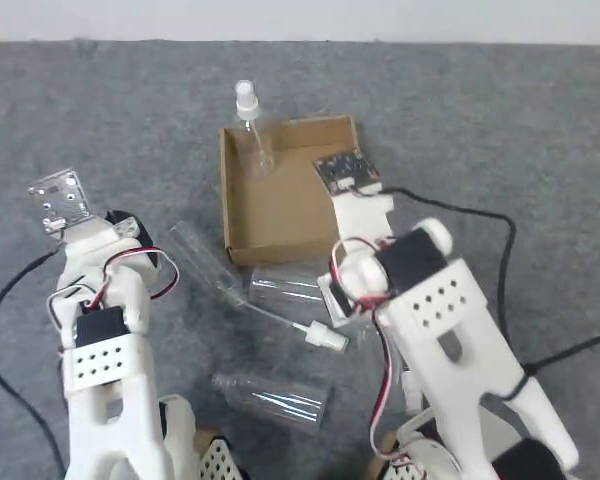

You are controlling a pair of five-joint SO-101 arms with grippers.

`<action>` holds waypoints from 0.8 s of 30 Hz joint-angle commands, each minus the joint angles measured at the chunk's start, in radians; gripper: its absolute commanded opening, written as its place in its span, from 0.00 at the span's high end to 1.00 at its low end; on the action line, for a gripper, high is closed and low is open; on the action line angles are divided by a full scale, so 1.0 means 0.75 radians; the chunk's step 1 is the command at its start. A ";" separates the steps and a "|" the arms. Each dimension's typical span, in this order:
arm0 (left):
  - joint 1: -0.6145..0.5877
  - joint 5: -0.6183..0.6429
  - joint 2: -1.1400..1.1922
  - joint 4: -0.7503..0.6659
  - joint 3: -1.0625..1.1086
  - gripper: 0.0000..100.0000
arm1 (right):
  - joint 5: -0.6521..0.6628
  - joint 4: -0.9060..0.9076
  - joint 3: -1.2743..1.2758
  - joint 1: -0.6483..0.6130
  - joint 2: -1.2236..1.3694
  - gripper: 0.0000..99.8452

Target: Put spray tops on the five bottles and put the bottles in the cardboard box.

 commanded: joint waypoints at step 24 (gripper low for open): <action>0.002 -0.006 -0.053 -0.047 -0.013 0.99 | -0.012 -0.539 0.753 0.011 -0.177 0.67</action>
